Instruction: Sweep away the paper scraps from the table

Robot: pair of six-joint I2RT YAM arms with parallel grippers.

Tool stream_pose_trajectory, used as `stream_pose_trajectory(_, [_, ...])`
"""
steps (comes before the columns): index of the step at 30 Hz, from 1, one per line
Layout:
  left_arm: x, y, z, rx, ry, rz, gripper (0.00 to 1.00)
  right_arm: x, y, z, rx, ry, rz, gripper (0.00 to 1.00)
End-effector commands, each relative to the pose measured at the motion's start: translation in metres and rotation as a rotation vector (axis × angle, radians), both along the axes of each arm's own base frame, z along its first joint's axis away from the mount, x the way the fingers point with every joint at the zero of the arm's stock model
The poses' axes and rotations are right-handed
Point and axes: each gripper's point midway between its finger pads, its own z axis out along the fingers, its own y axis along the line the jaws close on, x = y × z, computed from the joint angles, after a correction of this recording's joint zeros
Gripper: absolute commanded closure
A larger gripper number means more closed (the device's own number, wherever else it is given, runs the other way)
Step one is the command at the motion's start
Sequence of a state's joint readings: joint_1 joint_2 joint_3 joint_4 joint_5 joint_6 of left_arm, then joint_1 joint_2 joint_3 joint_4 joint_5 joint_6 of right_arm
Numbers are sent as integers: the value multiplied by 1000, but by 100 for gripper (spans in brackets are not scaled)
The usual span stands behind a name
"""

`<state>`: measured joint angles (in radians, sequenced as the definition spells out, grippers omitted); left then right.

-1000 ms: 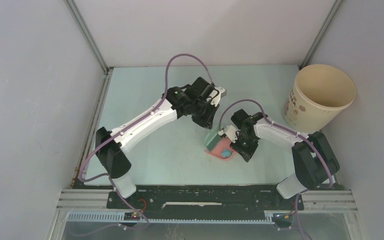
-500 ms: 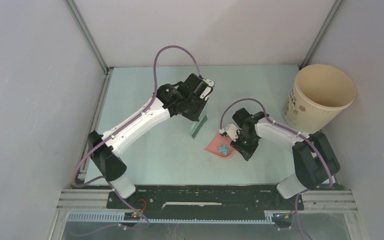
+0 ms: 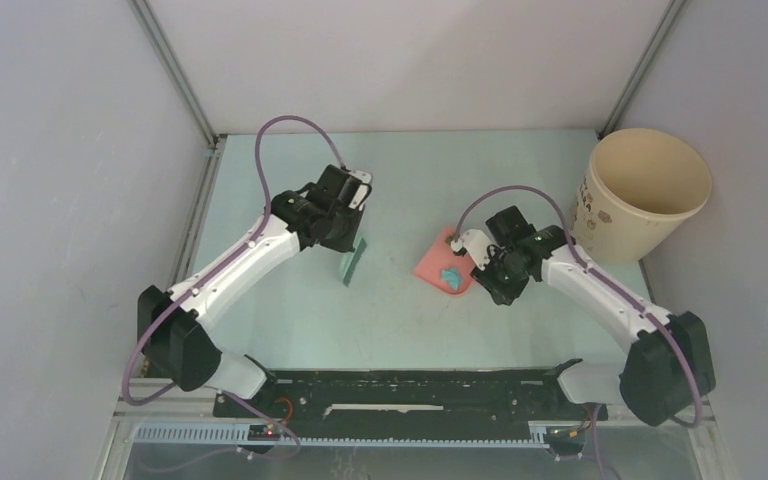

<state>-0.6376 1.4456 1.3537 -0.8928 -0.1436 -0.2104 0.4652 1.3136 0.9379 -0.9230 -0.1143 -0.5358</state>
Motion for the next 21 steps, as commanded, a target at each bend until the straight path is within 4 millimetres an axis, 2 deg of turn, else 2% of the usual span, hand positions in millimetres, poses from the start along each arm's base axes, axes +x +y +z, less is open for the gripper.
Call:
stream_pose_trajectory(1, [15,-5,26,-127,-127,5,100,22,7,42,66,-154,6,100])
stream_pose_trajectory(3, [17,-1,21,-139,-133,15,100,34,6,53,95,-204,-25,100])
stream_pose_trajectory(8, [21,3,2,-191,-72,47,100,41,4,64,117,-176,-52,100])
stream_pose_trajectory(11, [19,3,4,-212,-43,45,100,44,-3,70,101,-158,-69,100])
stream_pose_trajectory(14, [20,9,7,-220,-61,82,100,51,-12,90,126,-181,-102,100])
stream_pose_trajectory(17, [24,19,4,-218,-60,163,100,67,-35,113,96,-250,-193,100])
stream_pose_trajectory(21, [22,13,1,-246,13,159,100,78,-71,136,92,-294,-299,100])
